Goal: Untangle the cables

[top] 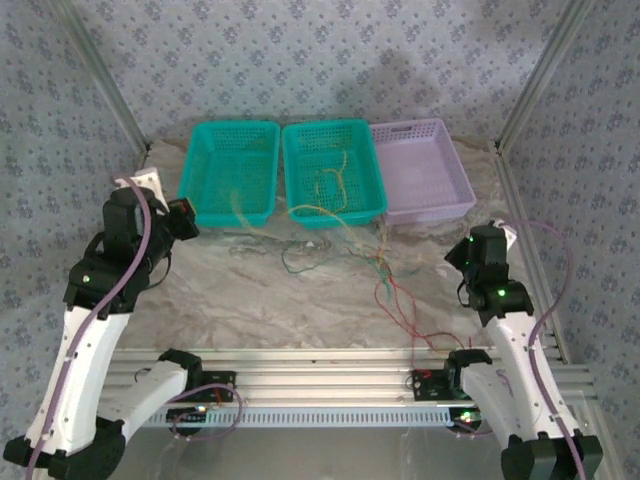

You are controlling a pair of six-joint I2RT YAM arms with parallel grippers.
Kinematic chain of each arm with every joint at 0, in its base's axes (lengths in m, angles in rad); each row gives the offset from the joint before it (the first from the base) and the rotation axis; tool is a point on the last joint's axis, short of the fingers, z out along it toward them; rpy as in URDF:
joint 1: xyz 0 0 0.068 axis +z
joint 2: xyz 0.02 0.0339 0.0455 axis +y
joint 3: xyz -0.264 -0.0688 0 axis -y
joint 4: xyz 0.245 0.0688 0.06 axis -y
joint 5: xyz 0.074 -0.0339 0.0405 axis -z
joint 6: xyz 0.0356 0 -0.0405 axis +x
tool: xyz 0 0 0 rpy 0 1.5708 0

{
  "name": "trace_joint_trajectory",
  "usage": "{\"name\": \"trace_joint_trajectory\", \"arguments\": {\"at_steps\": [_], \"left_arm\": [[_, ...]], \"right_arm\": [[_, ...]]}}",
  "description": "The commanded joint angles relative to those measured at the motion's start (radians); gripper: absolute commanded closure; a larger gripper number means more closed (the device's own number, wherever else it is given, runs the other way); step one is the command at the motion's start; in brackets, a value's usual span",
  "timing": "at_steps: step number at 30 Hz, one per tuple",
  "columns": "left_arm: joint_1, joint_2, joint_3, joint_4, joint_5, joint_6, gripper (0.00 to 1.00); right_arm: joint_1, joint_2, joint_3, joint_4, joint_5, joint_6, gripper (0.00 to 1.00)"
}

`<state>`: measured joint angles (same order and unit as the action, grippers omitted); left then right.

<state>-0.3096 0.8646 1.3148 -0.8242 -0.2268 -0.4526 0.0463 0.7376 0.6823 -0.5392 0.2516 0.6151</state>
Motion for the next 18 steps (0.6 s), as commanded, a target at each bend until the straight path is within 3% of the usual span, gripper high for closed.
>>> {"name": "trace_joint_trajectory", "arguments": {"at_steps": [1,5,13,15,18], "left_arm": [[0.004,-0.011,0.046,-0.033,-0.157,0.010,1.00],[0.010,0.009,0.037,-0.013,-0.102,-0.013,1.00],[0.012,0.051,-0.048,0.115,0.149,-0.076,1.00],[0.009,0.069,-0.083,0.176,0.242,-0.106,0.90],[-0.011,0.104,-0.137,0.270,0.372,-0.158,0.59]], "right_arm": [[-0.070,-0.032,0.037,-0.102,0.029,-0.018,1.00],[-0.115,-0.030,0.024,-0.017,-0.085,0.000,1.00],[-0.029,0.066,0.114,0.185,-0.371,-0.045,1.00],[0.017,0.097,0.171,0.231,-0.454,-0.074,1.00],[0.123,0.138,0.266,0.232,-0.501,-0.154,1.00]]}}
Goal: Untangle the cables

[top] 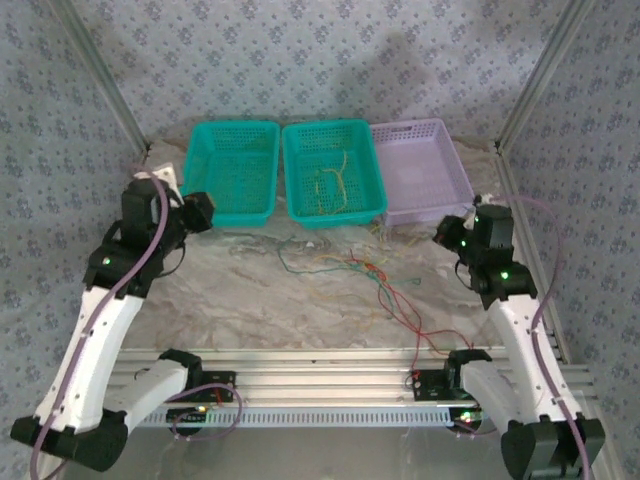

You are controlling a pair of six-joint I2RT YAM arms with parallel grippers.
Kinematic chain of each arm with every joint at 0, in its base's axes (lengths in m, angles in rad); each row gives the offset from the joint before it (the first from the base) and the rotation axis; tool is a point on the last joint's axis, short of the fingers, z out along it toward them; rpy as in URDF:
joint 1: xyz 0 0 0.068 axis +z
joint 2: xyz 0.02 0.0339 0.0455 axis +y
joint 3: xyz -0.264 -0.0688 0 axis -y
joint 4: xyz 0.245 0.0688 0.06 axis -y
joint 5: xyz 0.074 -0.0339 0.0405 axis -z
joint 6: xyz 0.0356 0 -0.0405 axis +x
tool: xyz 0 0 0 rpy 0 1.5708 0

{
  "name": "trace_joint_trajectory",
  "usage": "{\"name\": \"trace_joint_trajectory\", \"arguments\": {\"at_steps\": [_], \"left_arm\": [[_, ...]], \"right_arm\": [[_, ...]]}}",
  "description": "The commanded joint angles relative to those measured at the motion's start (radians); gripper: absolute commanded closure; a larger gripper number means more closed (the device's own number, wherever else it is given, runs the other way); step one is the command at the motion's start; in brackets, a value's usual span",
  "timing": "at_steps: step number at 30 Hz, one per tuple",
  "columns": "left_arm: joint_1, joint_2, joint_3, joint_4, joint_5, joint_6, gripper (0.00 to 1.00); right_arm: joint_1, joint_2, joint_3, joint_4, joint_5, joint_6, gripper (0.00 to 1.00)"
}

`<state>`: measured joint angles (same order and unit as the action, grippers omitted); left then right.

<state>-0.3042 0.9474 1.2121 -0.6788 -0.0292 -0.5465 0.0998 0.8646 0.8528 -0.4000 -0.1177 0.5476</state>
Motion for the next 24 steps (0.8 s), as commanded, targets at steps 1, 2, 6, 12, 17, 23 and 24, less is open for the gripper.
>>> {"name": "trace_joint_trajectory", "arguments": {"at_steps": [1,2,6,12,17,23,24], "left_arm": [[-0.033,0.028,-0.050,0.153,0.197,-0.079,0.51],[-0.052,0.037,-0.067,0.186,0.221,-0.085,0.43],[-0.144,0.070,-0.098,0.272,0.236,-0.090,0.27],[-0.258,0.156,-0.098,0.365,0.317,-0.103,0.22],[-0.296,0.187,-0.119,0.377,0.356,-0.099,0.22],[-0.328,0.205,-0.184,0.408,0.375,-0.107,0.23],[-0.333,0.204,-0.194,0.418,0.379,-0.107,0.24]], "right_arm": [[0.106,0.016,0.105,0.113,-0.156,-0.110,1.00],[0.144,0.020,0.115,0.137,-0.180,-0.131,1.00],[0.243,0.061,0.146,0.193,-0.262,-0.168,1.00],[0.302,0.139,0.209,0.223,-0.304,-0.188,1.00],[0.320,0.168,0.234,0.224,-0.276,-0.196,1.00],[0.319,0.205,0.292,0.218,-0.108,-0.186,1.00],[0.317,0.221,0.314,0.212,-0.100,-0.185,1.00]]}}
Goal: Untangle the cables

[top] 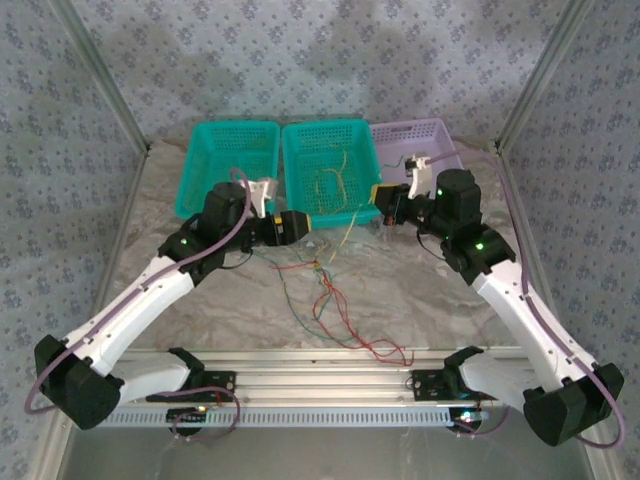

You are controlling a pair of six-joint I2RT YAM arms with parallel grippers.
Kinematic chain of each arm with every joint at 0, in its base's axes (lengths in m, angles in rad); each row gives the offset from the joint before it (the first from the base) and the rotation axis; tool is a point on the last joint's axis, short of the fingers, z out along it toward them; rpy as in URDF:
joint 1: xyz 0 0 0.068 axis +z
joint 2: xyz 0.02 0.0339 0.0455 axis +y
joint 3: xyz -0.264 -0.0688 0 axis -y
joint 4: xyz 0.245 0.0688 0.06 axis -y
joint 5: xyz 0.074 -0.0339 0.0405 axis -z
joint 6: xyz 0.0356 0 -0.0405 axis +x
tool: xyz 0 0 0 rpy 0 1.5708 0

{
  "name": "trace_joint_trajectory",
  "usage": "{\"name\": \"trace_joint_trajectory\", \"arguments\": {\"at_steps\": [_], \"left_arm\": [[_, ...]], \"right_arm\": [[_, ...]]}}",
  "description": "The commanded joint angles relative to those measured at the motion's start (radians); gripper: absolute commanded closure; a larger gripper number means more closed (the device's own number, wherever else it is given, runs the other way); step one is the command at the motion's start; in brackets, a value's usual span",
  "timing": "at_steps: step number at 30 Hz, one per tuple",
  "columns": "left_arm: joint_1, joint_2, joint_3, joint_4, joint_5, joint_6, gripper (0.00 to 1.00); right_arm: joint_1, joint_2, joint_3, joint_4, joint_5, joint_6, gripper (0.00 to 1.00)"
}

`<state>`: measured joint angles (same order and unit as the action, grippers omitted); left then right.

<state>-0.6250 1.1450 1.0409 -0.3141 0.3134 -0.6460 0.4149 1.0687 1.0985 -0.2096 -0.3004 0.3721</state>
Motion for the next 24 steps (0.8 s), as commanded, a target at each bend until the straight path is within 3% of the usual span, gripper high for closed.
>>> {"name": "trace_joint_trajectory", "arguments": {"at_steps": [1,6,15,24], "left_arm": [[-0.018,0.006,-0.032,0.062,0.044,-0.003,0.24],[-0.067,-0.002,-0.066,0.055,0.039,0.065,0.25],[-0.078,0.036,-0.157,0.132,0.024,0.024,0.25],[-0.125,0.084,-0.209,0.256,0.075,0.028,0.26]], "right_arm": [[0.002,0.031,0.085,0.017,0.091,-0.004,1.00],[0.003,0.071,0.190,0.006,0.108,0.014,1.00],[0.022,0.077,0.256,0.044,-0.100,0.071,1.00],[0.017,0.039,0.291,0.030,0.055,0.156,1.00]]}}
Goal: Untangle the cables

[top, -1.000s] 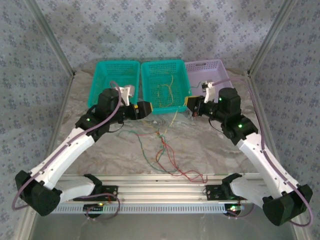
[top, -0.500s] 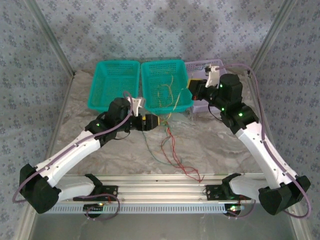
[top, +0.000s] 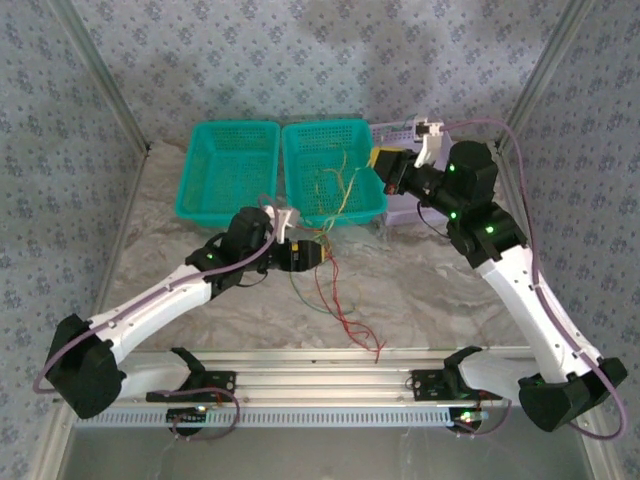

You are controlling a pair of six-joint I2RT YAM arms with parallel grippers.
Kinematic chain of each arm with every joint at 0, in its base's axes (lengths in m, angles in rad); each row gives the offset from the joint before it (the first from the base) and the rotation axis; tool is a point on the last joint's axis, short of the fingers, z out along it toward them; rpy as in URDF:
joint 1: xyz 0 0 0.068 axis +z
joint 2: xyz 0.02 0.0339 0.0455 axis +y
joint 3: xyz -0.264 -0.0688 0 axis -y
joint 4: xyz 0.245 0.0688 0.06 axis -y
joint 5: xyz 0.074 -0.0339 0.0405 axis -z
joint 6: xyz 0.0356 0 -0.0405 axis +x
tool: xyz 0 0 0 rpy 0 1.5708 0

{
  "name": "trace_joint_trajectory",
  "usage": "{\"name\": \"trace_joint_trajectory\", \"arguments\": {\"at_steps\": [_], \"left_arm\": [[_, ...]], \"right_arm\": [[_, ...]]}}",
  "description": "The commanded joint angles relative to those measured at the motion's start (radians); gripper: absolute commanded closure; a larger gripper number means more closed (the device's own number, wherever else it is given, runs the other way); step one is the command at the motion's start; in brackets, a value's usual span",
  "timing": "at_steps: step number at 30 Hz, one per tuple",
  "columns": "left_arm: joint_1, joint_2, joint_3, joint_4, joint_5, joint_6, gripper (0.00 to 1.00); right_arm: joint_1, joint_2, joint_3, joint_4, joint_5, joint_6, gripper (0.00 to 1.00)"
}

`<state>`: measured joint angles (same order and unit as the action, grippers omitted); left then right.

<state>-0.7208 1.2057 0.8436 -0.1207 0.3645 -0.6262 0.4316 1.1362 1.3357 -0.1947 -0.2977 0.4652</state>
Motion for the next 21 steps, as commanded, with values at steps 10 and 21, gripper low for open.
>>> {"name": "trace_joint_trajectory", "arguments": {"at_steps": [10,21], "left_arm": [[-0.127,0.048,-0.009,0.075,-0.111,0.124,0.23],[-0.128,0.118,-0.030,0.205,-0.221,0.112,0.23]], "right_arm": [[0.001,-0.013,0.125,-0.044,0.085,0.224,1.00],[0.007,-0.063,0.122,-0.027,0.063,0.413,1.00]]}}
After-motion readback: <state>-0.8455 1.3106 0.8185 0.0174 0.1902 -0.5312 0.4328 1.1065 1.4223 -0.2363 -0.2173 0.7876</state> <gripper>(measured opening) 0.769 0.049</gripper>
